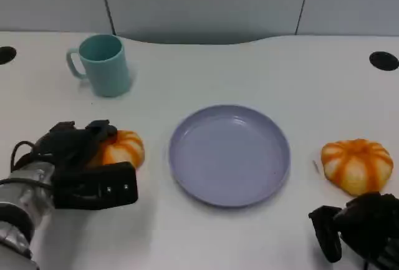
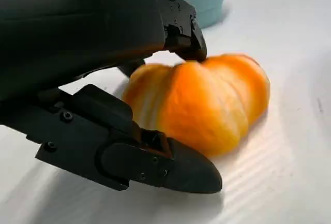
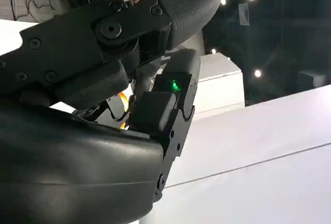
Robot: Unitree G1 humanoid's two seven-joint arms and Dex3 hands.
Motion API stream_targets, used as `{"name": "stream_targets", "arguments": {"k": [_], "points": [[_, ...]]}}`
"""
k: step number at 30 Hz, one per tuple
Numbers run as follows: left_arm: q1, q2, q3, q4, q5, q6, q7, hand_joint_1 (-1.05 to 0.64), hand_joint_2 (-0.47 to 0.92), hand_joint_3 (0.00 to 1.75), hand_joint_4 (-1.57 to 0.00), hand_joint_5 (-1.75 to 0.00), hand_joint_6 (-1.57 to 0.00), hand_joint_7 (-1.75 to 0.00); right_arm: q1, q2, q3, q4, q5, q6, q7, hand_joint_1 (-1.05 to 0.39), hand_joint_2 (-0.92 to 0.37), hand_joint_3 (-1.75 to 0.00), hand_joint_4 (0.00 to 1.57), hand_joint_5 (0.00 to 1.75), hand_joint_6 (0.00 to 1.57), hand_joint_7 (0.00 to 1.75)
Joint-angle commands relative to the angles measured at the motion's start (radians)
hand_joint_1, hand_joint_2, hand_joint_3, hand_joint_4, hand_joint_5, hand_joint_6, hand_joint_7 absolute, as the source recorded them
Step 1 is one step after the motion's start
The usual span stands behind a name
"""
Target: Grasp the bread from the table and place it into the plate.
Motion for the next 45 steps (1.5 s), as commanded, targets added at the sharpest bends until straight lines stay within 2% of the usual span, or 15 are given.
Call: {"name": "stream_targets", "arguments": {"k": [1, 2, 4, 6, 9, 12, 18, 20, 25, 30, 33, 37, 41, 42, 45], "points": [[0.013, -0.042, -0.029, 0.025, 0.012, 0.022, 0.008, -0.67, 0.84, 0.01, -1.0, -1.13, -0.49, -1.18, 0.011, -0.016, 0.005, -0.012, -0.005, 0.004, -0.002, -0.45, -0.92, -0.02, 0.79, 1.75, 0.93, 0.77], [0.009, -0.043, -0.022, 0.025, 0.002, 0.015, 0.01, -0.6, 0.83, 0.0, -1.22, -1.03, -0.87, -0.97, 0.014, -0.016, 0.005, -0.015, -0.004, 0.018, -0.01, -0.45, -0.92, -0.01, 0.78, 1.75, 0.99, 0.44], [0.0, -0.041, -0.01, 0.026, -0.013, 0.004, 0.005, -0.51, 0.76, 0.0, -1.49, -0.67, -1.32, -0.57, 0.016, -0.014, 0.0, -0.011, 0.005, 0.043, -0.012, -0.43, -0.89, 0.0, 0.8, 1.75, 1.05, 0.17], [-0.009, -0.037, -0.004, 0.025, -0.021, 0.0, -0.003, -0.49, 0.73, 0.0, -1.55, -0.56, -1.42, -0.45, 0.012, -0.011, -0.006, -0.006, 0.012, 0.053, -0.002, -0.4, -0.89, 0.0, 0.81, 1.75, 1.06, 0.1], [-0.025, -0.027, 0.008, 0.02, -0.038, -0.031, 0.013, -0.49, 0.71, 0.01, -1.57, -0.67, -1.5, -0.46, 0.008, -0.012, -0.001, -0.013, 0.0, 0.045, -0.014, -0.41, -0.9, 0.0, 0.81, 1.75, 1.1, 0.09], [-0.051, -0.017, 0.017, 0.014, -0.054, -0.071, 0.023, -0.51, 0.73, 0.02, -1.49, -0.78, -1.35, -0.67, 0.005, -0.017, 0.004, -0.011, -0.01, 0.043, -0.027, -0.43, -0.9, -0.01, 0.82, 1.75, 1.13, 0.09], [-0.138, -0.003, 0.006, -0.004, -0.036, -0.163, 0.127, -0.5, 0.82, 0.03, -1.18, -1.29, -1.01, -1.12, -0.018, -0.017, 0.0, 0.019, -0.024, -0.014, -0.046, -0.47, -0.92, -0.02, 0.81, 1.74, 1.21, 0.11], [-0.171, -0.001, -0.006, -0.01, -0.024, -0.2, 0.17, -0.49, 0.84, 0.03, -1.06, -1.44, -0.88, -1.25, -0.027, -0.023, 0.003, 0.025, -0.025, 0.017, -0.048, -0.45, -0.9, -0.01, 0.8, 1.75, 1.18, 0.09], [-0.223, -0.007, -0.029, -0.017, -0.007, -0.248, 0.232, -0.54, 0.89, 0.03, -0.99, -1.66, -0.74, -1.42, -0.032, -0.017, 0.003, 0.025, -0.034, -0.027, -0.071, -0.46, -0.89, 0.0, 0.82, 1.75, 1.17, 0.06], [-0.244, -0.029, -0.041, -0.02, 0.003, -0.282, 0.26, -0.53, 0.88, 0.02, -0.94, -1.65, -0.7, -1.41, -0.049, -0.021, -0.004, 0.061, -0.03, -0.032, -0.046, -0.44, -0.88, 0.0, 0.8, 1.74, 1.14, 0.03], [-0.246, -0.054, -0.031, -0.02, -0.015, -0.31, 0.235, -0.53, 0.9, 0.01, -0.85, -1.54, -0.73, -1.29, -0.053, -0.023, 0.001, 0.059, -0.034, -0.028, -0.044, -0.45, -0.87, 0.0, 0.8, 1.68, 1.14, 0.02], [-0.241, -0.089, -0.03, -0.018, -0.02, -0.337, 0.225, -0.55, 0.91, 0.01, -0.91, -1.52, -0.75, -1.21, -0.048, -0.023, 0.011, 0.058, -0.042, 0.008, -0.066, -0.45, -0.85, 0.0, 0.81, 1.73, 1.16, 0.02], [-0.229, -0.133, -0.027, -0.013, -0.032, -0.354, 0.18, -0.53, 0.87, 0.0, -0.96, -1.31, -0.8, -1.0, -0.038, -0.007, 0.006, 0.038, -0.038, -0.01, -0.066, -0.41, -0.88, -0.01, 0.77, 1.75, 1.15, 0.02], [-0.227, -0.144, -0.024, -0.011, -0.04, -0.346, 0.15, -0.56, 0.88, 0.0, -0.93, -1.27, -0.78, -0.96, -0.033, -0.006, 0.013, 0.029, -0.05, -0.021, -0.084, -0.44, -0.88, -0.01, 0.78, 1.75, 1.19, 0.03], [-0.226, -0.154, -0.012, -0.009, -0.069, -0.33, 0.051, -0.68, 0.87, 0.0, -0.59, -1.11, -0.54, -0.78, -0.025, -0.002, 0.025, 0.015, -0.06, -0.022, -0.106, -0.46, -0.89, -0.01, 0.8, 1.75, 1.2, 0.04]]}}
